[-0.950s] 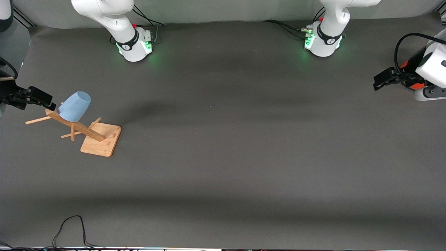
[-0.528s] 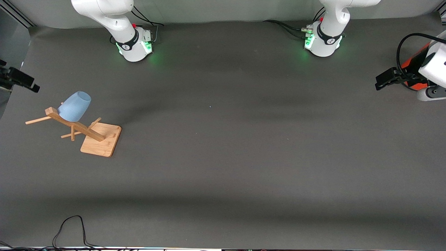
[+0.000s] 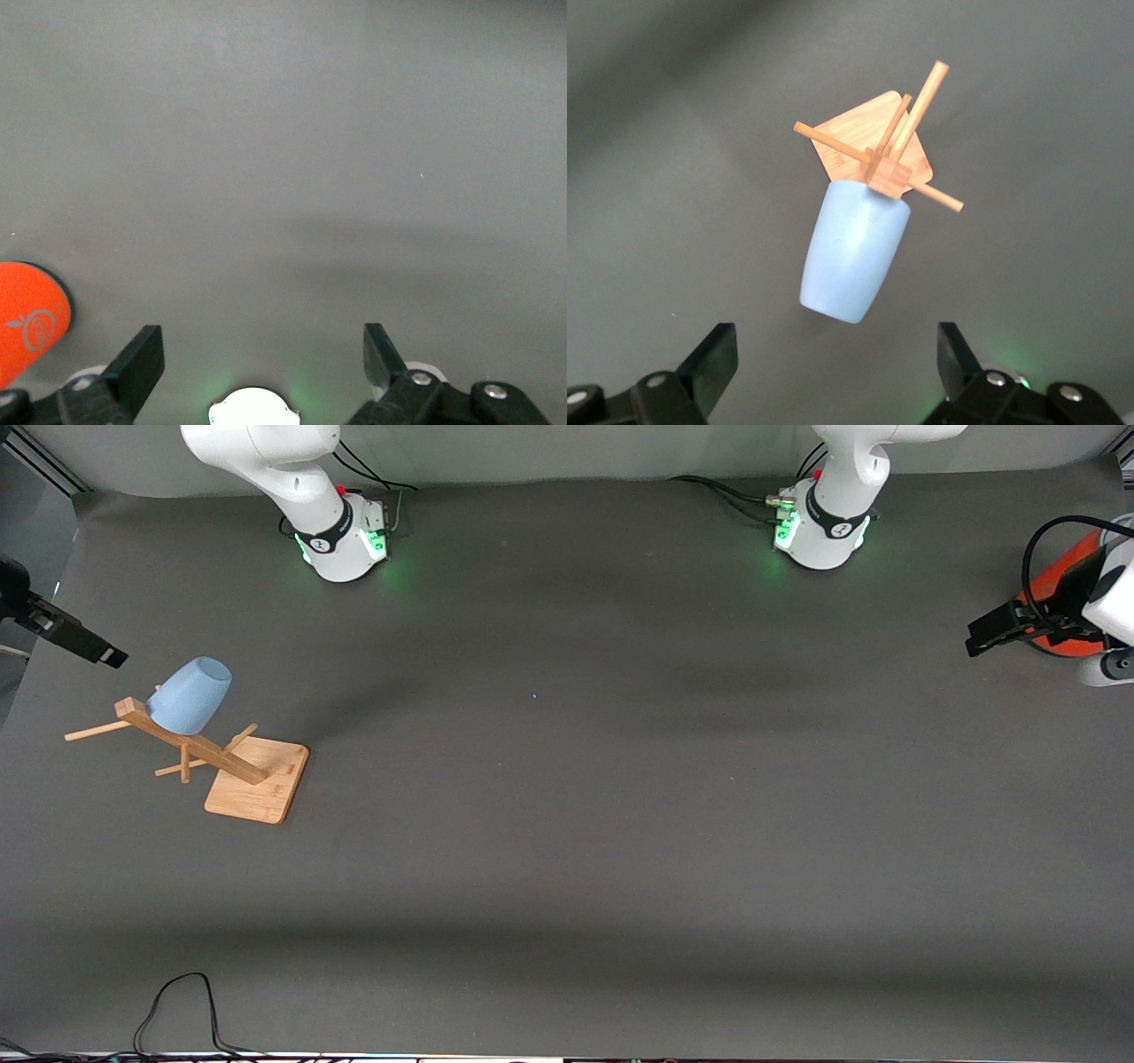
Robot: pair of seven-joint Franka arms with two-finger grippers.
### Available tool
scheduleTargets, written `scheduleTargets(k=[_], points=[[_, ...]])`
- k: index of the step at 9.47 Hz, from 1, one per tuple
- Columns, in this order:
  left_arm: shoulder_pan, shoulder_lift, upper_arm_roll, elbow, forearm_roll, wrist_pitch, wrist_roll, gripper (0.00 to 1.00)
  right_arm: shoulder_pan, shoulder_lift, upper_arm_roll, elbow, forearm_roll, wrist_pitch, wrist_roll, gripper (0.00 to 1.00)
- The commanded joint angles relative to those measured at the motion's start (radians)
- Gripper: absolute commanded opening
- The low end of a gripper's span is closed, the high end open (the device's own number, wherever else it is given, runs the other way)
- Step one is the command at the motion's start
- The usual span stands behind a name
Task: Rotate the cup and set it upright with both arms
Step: 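Move the right gripper toward the blue cup on the wooden stand, then close the right gripper on the blue cup's base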
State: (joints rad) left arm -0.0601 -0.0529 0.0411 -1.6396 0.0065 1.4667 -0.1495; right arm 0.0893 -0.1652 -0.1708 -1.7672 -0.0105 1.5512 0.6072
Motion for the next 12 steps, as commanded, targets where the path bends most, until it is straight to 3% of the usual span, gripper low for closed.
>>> scheduleTargets(k=[1,3,9,12], points=[[0.003,-0.005,-0.003,0.006,0.024,-0.017,0.018,1.00,0.004,0.012,-0.007,-0.008,0.009,0.013,0.082,1.00],[-0.001,-0.018,-0.009,0.006,0.078,-0.040,0.015,1.00,0.003,0.006,-0.012,-0.094,0.036,0.091,0.086,1.00],[0.006,0.022,0.000,0.034,0.031,0.079,0.016,1.00,0.003,-0.023,-0.059,-0.415,0.089,0.426,0.082,1.00],[0.011,0.047,0.005,0.026,0.040,0.109,0.083,1.00,0.003,-0.005,-0.059,-0.431,0.089,0.467,0.080,1.00]])
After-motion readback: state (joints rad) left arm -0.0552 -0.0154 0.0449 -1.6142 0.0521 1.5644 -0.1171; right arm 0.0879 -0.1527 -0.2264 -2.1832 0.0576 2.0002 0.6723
